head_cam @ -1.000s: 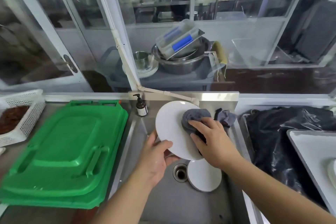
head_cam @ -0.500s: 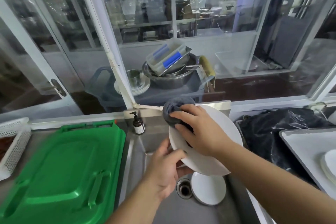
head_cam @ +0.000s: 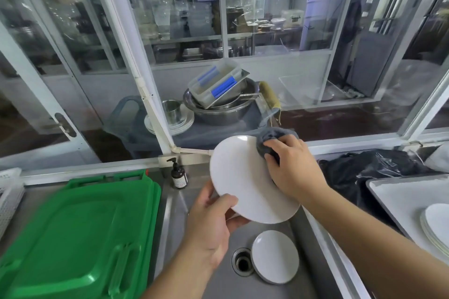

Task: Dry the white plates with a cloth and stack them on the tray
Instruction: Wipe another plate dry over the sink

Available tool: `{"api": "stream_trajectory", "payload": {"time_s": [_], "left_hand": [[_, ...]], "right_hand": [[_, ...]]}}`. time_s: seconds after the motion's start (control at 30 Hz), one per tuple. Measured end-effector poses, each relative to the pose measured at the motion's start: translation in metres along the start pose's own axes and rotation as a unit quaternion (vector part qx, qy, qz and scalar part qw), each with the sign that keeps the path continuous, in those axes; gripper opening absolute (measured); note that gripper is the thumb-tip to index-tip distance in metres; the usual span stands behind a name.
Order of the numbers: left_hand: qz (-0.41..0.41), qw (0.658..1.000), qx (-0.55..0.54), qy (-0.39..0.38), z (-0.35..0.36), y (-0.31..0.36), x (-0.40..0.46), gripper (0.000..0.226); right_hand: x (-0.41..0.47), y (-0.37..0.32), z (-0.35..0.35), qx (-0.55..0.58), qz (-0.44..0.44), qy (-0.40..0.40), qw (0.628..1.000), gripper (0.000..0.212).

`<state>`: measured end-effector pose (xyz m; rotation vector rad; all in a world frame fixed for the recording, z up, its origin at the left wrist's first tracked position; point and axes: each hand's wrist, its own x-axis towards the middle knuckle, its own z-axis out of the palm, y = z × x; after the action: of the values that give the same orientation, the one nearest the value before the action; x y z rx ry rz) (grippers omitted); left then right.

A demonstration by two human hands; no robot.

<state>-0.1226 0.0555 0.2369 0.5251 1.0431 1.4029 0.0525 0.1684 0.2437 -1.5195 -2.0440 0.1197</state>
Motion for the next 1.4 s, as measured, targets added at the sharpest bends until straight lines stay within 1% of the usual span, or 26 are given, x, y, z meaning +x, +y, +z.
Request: {"api": "stream_trajectory", "payload": {"time_s": [0.1, 0.23, 0.37, 0.47, 0.53, 0.67, 0.8, 0.87, 1.0, 1.1, 1.2, 1.33, 1.4], "left_hand": [[-0.001, 1.000, -0.003, 0.026, 0.000, -0.002, 0.004, 0.049], [0.002, 0.999, -0.012, 0.051, 0.001, -0.001, 0.008, 0.052], [-0.003, 0.999, -0.001, 0.051, 0.000, -0.001, 0.008, 0.052], [-0.019, 0.999, 0.020, 0.032, 0.001, -0.004, 0.004, 0.050], [-0.026, 0.999, 0.029, 0.016, -0.001, -0.004, 0.001, 0.048], [-0.037, 0.997, 0.071, -0.009, -0.001, -0.006, -0.007, 0.049], [-0.049, 0.998, 0.040, -0.024, 0.005, -0.007, -0.017, 0.043], [-0.042, 0.999, 0.022, -0.018, 0.005, -0.005, -0.016, 0.042], [-0.003, 1.000, 0.011, -0.004, 0.005, 0.004, -0.013, 0.043], [0.032, 0.999, 0.022, 0.013, 0.003, 0.012, -0.007, 0.048], [0.049, 0.998, 0.046, 0.019, 0.002, 0.016, -0.002, 0.052], [0.022, 0.997, 0.065, 0.019, 0.005, 0.013, 0.003, 0.053], [-0.001, 0.996, 0.086, 0.001, 0.007, 0.009, 0.002, 0.052]], "right_hand": [[-0.019, 0.003, 0.002, -0.006, 0.032, -0.041, 0.999, 0.033], [-0.046, -0.012, 0.002, 0.042, 0.060, -0.070, 0.995, 0.031], [-0.068, -0.034, -0.003, 0.110, 0.039, -0.130, 0.985, 0.030], [-0.069, -0.048, -0.005, 0.172, 0.009, -0.150, 0.973, 0.027], [-0.063, -0.051, -0.004, 0.186, -0.014, -0.159, 0.969, 0.027], [-0.040, -0.047, 0.001, 0.197, -0.060, -0.118, 0.971, 0.028], [-0.007, -0.037, 0.006, 0.164, -0.105, -0.071, 0.978, 0.029], [0.007, -0.029, 0.006, 0.128, -0.102, -0.041, 0.986, 0.030], [0.020, -0.009, 0.001, 0.046, -0.048, -0.007, 0.998, 0.031], [0.006, -0.003, -0.002, 0.027, 0.009, -0.014, 0.999, 0.032], [-0.025, -0.011, -0.001, 0.051, 0.041, -0.033, 0.997, 0.031], [-0.062, -0.031, -0.002, 0.129, 0.018, -0.085, 0.988, 0.034], [-0.066, -0.038, -0.004, 0.177, -0.011, -0.105, 0.979, 0.034]]}}
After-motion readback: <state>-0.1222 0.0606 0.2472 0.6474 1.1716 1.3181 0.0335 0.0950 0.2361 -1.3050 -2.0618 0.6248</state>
